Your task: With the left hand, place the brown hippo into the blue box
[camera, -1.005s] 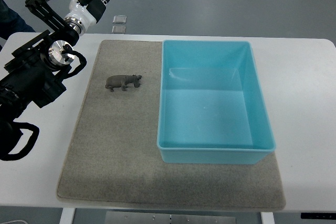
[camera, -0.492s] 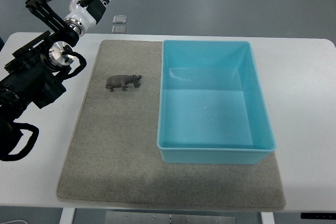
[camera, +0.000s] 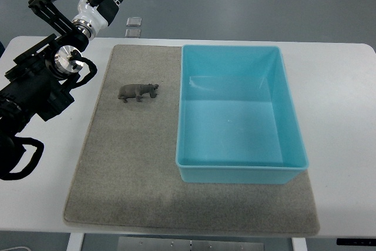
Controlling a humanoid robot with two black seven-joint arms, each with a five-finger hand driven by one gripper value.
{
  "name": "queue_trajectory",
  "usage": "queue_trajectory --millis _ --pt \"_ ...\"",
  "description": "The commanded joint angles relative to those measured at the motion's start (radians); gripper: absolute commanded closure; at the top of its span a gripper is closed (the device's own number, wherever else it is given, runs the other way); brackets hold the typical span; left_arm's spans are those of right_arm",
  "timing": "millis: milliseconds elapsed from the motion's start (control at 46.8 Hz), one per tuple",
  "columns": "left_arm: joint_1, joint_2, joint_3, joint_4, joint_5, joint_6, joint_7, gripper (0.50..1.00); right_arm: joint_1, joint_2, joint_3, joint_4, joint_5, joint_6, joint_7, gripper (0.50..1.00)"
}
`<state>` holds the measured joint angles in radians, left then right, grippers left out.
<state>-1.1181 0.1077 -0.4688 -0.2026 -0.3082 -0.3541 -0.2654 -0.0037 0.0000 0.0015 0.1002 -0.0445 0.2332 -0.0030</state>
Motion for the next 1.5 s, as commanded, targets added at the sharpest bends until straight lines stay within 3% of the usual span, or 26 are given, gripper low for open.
queue_trajectory --millis 0,727,984,1240,1475 --pt "0.001 0.000 0.001 0.000 0.000 0.000 0.000 0.506 0.001 0.000 0.000 0.000 0.000 0.000 0.000 0.564" --pt "-0.003 0.001 0.005 -0.004 0.001 0.020 0.002 0.506 0.001 0.000 0.000 0.001 0.000 0.000 0.000 0.564" --pt "-0.006 0.024 0.016 -0.053 0.006 0.086 0.002 0.506 0.001 0.000 0.000 0.000 0.000 0.000 0.000 0.564" --pt "-0.022 0.055 0.064 -0.130 0.008 0.242 0.002 0.506 -0.001 0.000 0.000 0.000 0.000 0.000 0.000 0.564" --pt "-0.051 0.102 0.099 -0.192 0.026 0.251 0.000 0.506 -0.001 0.000 0.000 0.000 0.000 0.000 0.000 0.564"
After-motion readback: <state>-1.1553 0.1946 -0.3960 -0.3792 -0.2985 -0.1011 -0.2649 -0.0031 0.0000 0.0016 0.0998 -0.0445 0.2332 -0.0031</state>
